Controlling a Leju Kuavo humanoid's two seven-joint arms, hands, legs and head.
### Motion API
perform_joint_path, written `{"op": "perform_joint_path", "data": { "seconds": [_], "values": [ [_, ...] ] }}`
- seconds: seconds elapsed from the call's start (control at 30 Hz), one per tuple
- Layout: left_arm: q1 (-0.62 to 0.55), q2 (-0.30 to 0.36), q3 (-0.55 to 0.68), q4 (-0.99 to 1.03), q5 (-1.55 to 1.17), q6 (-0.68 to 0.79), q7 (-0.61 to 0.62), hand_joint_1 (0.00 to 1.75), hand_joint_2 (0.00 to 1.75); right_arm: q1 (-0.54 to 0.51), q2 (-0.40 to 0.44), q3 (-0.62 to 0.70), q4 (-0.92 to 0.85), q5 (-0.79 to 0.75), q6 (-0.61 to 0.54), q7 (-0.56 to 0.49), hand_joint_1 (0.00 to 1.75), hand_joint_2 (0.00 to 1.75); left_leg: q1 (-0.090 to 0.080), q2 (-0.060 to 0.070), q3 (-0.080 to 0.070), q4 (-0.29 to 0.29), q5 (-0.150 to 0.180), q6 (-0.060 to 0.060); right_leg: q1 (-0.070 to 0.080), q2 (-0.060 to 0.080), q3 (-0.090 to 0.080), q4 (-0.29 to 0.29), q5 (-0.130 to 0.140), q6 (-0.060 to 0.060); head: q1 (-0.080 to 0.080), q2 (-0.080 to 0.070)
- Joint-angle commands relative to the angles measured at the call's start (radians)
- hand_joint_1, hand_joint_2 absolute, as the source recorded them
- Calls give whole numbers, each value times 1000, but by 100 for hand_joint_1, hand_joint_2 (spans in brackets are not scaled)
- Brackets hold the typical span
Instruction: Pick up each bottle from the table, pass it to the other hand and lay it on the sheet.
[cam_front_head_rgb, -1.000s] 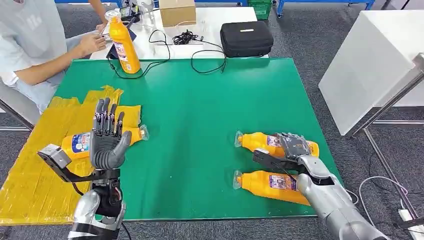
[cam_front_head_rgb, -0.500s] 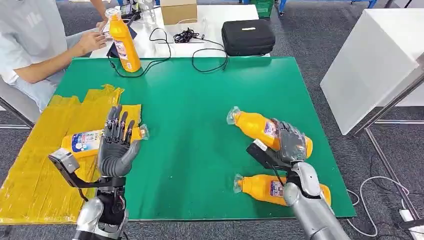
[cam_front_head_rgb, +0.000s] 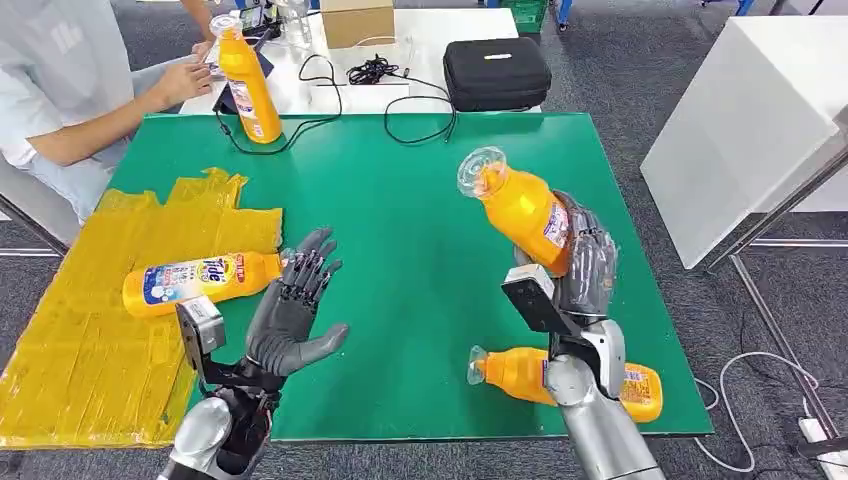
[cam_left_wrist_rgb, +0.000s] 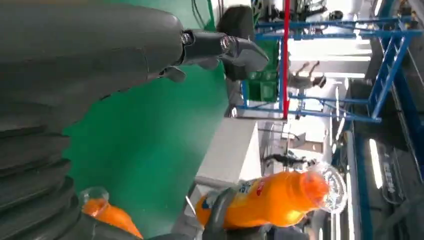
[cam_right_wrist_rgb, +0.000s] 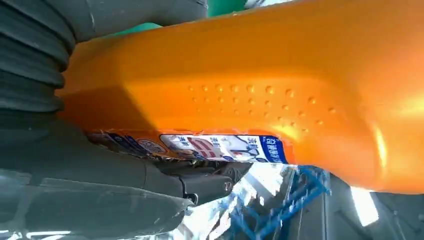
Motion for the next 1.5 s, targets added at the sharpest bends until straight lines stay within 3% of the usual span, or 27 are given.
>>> {"op": "perform_joint_path", "data": {
  "seconds": [0.03, 0.23, 0.27, 0.37, 0.53, 0.57, 0.77, 1.0, 1.5],
  "values": [
    [-57, 61, -69, 67, 23, -19, 14, 0, 175, -48, 65, 57, 50, -56, 55, -26, 175, 175, 1, 3, 4, -1, -2, -1, 1, 2, 3, 0, -1, -1, 0, 0],
    [-56, 62, -70, 67, 24, -19, 15, 0, 175, -49, 59, 58, 51, -58, 54, -27, 175, 175, 0, 1, 1, -1, 0, 0, 0, 0, 1, 0, 0, 0, 0, 0],
    [-56, 62, -70, 67, 24, -19, 15, 0, 175, -49, 59, 58, 51, -58, 54, -27, 175, 175, 1, 2, 6, 0, -3, -1, 1, 1, 6, 0, -2, -1, 0, 0],
    [-60, 64, -74, 68, 28, -21, 15, 0, 175, -51, 60, 74, 55, -94, 90, -40, 175, 175, 0, 0, 1, -1, 0, -1, 0, -1, 1, 0, 0, -1, 0, 0],
    [-100, 56, -86, 86, 66, -24, 27, 0, 175, -89, 136, 213, 210, -107, 122, -55, 175, 175, 2, 4, 9, -1, -4, -3, 2, 2, 8, 0, -2, -3, 0, 0],
    [-106, 56, -88, 86, 69, -23, 28, 0, 175, -99, 145, 245, 245, -109, 132, -55, 175, 175, 1, 4, 3, -1, -1, -1, 1, 3, 2, 0, 0, -1, 0, 0],
    [-110, 45, -82, 83, 87, -10, 20, 0, 175, -125, 196, 352, 375, -134, 173, -65, 175, 175, 2, 2, 3, -1, 0, -1, 3, 2, 2, 0, 0, -1, 0, 0],
    [-103, 36, -63, 88, 100, 19, 5, 0, 175, -118, 199, 473, 371, -172, 258, -56, 175, 175, 3, 1, 3, -1, -1, -1, 3, 0, 3, 0, -1, -1, 0, 0],
    [-105, 37, -60, 85, 101, 24, 4, 0, 175, -116, 191, 498, 360, -181, 280, -55, 175, 175, 3, -1, 3, -1, -1, -2, 3, -2, 3, 0, -2, -1, 0, 0]
  ]
}}
